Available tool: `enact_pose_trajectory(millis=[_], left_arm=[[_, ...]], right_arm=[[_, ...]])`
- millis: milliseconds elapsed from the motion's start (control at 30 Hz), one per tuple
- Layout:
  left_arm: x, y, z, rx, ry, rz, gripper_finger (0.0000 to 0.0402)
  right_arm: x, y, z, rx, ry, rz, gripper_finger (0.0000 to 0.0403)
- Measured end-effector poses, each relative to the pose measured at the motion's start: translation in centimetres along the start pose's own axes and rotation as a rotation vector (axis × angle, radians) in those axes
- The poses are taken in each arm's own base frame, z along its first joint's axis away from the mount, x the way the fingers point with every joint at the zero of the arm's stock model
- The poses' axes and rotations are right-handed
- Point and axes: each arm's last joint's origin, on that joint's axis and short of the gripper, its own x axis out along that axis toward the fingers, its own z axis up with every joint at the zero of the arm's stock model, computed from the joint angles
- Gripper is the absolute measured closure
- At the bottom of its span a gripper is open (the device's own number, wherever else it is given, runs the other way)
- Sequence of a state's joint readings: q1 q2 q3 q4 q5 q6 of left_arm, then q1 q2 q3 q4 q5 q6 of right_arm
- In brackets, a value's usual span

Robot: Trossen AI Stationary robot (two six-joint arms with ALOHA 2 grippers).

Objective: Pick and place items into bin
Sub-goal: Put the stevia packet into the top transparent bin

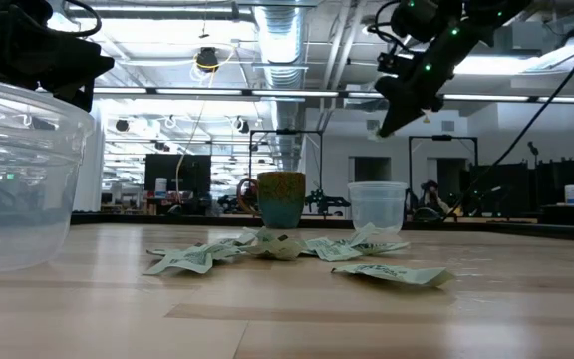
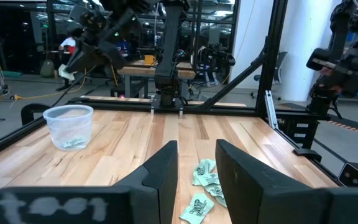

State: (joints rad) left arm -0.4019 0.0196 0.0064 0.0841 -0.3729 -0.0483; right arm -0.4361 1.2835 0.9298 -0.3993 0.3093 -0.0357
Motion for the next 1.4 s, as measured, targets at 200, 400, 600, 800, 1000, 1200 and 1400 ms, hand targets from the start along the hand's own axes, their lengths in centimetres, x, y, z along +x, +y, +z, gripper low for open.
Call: enact_pose_trajectory(millis=[200, 400, 600, 800, 1000, 1200, 1400], left_arm=[[0.0, 0.0, 0.0, 0.000, 0.000, 0.000, 0.0304], [0.0, 0.0, 0.0, 0.000, 0.000, 0.000, 0.0304], [0.0, 0.0, 0.0, 0.000, 0.000, 0.000, 0.0304], [0.0, 0.0, 0.0, 0.000, 0.000, 0.000, 0.0304], [0.0, 0.0, 0.0, 0.000, 0.000, 0.000, 0.0304], [0.0, 0.0, 0.0, 0.000, 0.000, 0.000, 0.0304], [0.0, 0.0, 0.0, 0.000, 0.000, 0.000, 0.0304]], right_arm=[[0.0, 0.0, -0.4, -0.033, 0.038, 0.026, 0.0384], [0.0, 0.0, -0.4, -0.033, 0.036, 0.027, 0.0340], [0.0, 0.0, -0.3, -0.027, 0.029, 0.028, 0.0309], [-0.3, 1.4, -0.2, 0.034, 0.023, 0.176, 0.0301], [-2.3, 6.1, -0.1, 0.049, 0.015, 0.574, 0.0300], [-4.5, 14.0, -0.1, -0.092, -0.141, 0.818, 0.0300], [-5.0, 21.1, -1.6, -0.049, -0.237, 0.910, 0.0300]])
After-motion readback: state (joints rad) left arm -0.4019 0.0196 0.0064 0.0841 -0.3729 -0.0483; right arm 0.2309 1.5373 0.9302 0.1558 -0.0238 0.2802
